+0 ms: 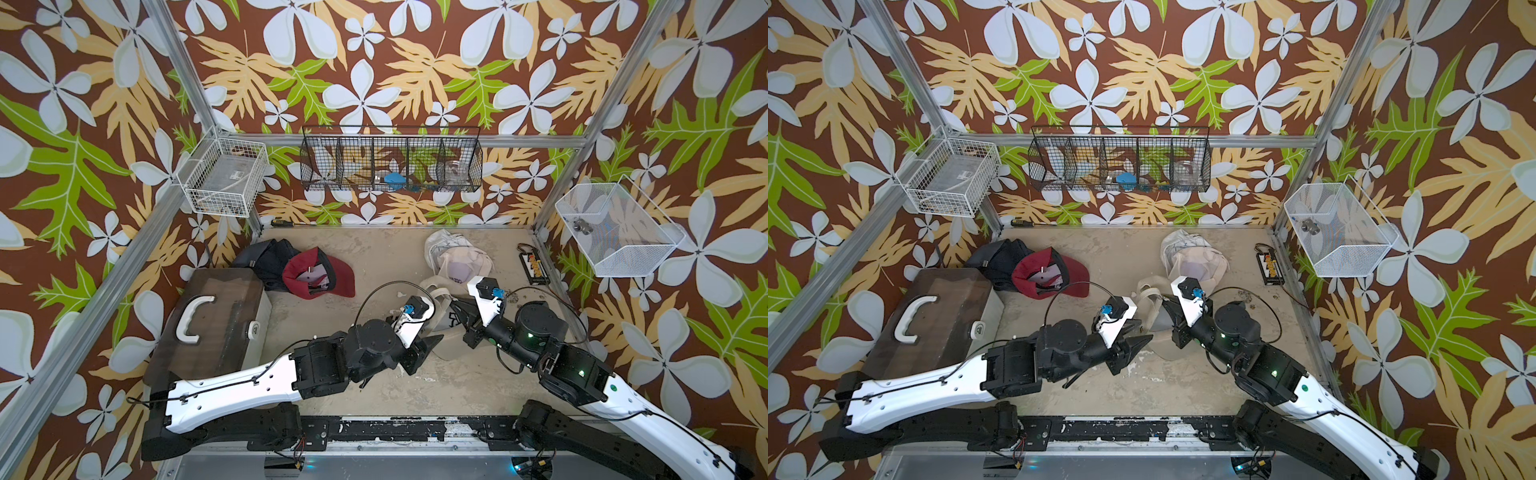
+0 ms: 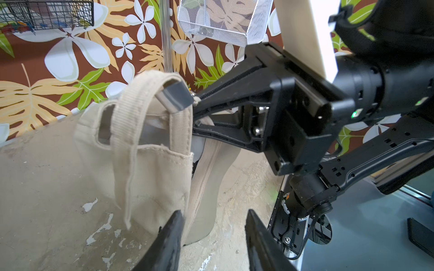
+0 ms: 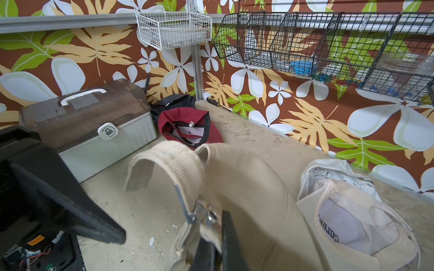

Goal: Open the adjustable buckle of the baseball cap
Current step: Pull the adjustable strap on the baseball cap.

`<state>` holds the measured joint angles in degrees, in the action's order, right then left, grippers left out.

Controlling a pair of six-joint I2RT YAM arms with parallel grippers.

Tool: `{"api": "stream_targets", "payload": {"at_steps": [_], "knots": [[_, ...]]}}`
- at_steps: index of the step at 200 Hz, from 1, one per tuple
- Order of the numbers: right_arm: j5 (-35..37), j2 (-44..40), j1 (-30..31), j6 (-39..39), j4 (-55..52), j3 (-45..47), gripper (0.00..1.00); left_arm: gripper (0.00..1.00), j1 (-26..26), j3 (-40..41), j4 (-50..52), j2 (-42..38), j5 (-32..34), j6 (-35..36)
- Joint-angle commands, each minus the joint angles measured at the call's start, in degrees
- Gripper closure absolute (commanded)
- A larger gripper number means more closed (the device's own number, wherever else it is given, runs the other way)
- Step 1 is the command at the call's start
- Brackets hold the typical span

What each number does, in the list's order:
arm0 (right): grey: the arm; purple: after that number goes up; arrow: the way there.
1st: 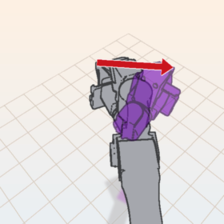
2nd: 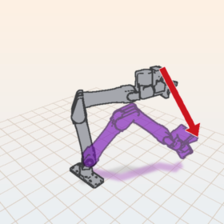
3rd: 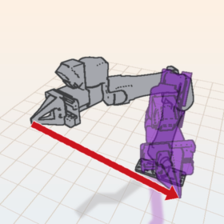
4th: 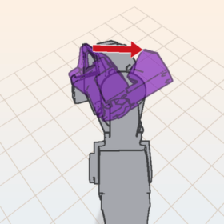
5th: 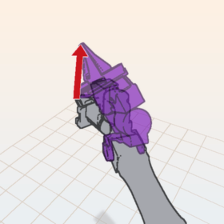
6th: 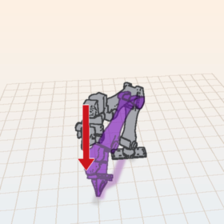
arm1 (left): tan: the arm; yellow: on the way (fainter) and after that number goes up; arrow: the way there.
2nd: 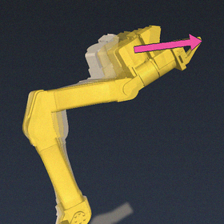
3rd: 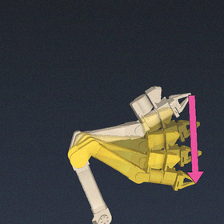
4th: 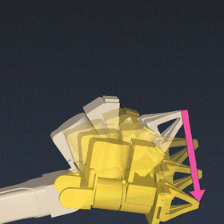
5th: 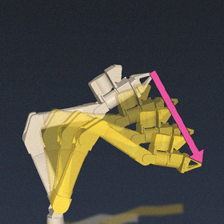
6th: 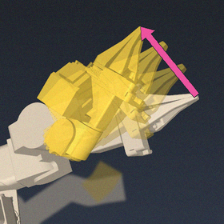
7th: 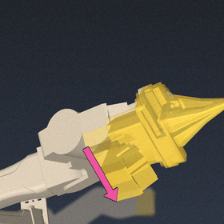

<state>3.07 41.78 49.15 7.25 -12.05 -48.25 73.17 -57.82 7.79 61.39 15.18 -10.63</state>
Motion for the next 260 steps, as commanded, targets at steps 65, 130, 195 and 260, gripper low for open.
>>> {"api": "stream_targets", "payload": {"at_steps": [65, 130, 195, 260], "knots": [[-2.3, -0.1, 0.1, 2.6, 1.7, 0.1, 1.0, 0.55, 0.0, -2.4, -6.0, 3.4, 4.3, 3.3], [-2.5, -0.7, 0.8, 2.9, 1.4, 0.5, 1.0, 0.55, 0.0, -3.1, -6.5, 4.7, 8.1, 5.3], [-2.4, -0.8, 1.8, 3.1, 1.3, 0.3, 1.0, 0.56, 0.0, -4.3, -6.7, 6.5, 8.1, 6.5], [-2.4, -2.1, 2.4, 3.2, 0.1, -0.3, 1.0, 0.74, 0.0, -4.4, -6.8, 7.1, 9.2, 7.1]]}}
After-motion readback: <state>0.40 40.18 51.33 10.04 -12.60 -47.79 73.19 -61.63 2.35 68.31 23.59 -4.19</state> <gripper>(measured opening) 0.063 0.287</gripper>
